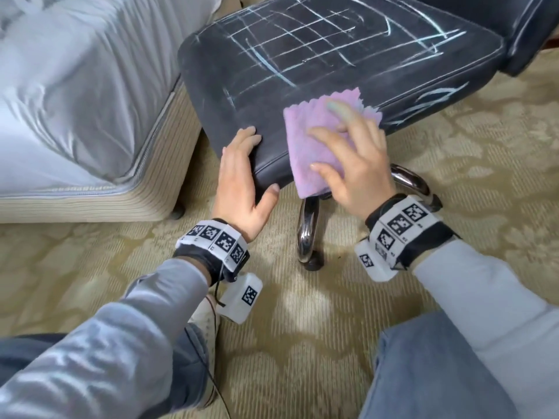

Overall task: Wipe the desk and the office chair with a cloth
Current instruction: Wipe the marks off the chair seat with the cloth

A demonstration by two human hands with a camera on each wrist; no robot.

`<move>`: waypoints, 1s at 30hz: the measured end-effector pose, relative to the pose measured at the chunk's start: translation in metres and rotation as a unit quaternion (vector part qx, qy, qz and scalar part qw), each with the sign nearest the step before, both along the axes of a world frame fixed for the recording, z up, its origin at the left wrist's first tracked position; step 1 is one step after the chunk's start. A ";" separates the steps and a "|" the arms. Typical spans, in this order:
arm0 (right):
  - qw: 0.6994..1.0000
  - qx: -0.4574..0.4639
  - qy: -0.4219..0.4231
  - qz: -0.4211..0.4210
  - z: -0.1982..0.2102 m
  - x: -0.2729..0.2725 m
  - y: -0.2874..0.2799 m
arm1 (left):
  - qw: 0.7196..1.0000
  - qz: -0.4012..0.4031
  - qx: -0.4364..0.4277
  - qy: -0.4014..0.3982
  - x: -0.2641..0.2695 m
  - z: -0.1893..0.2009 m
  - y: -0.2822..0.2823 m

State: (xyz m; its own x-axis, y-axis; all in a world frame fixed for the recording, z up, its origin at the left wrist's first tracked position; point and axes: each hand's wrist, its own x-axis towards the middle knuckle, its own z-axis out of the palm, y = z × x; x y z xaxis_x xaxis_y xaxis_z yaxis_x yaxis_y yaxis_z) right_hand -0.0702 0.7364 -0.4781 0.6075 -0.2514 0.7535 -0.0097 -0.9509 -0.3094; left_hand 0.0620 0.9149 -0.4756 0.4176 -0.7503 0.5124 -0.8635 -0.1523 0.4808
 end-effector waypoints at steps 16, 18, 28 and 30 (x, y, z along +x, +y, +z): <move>0.996 -0.065 0.068 -0.005 0.015 -0.011 -0.055 | 1.000 0.005 0.023 -0.020 0.003 -0.001 0.005; 0.995 -0.076 0.055 0.016 0.017 -0.002 -0.039 | 1.000 0.017 0.015 -0.020 -0.001 -0.003 0.002; 0.995 -0.065 0.067 0.018 0.014 -0.001 -0.037 | 0.999 0.023 0.018 -0.037 0.005 -0.005 0.003; 0.997 -0.035 0.058 -0.025 0.013 -0.012 -0.055 | 0.999 0.023 0.015 -0.038 0.004 -0.005 0.003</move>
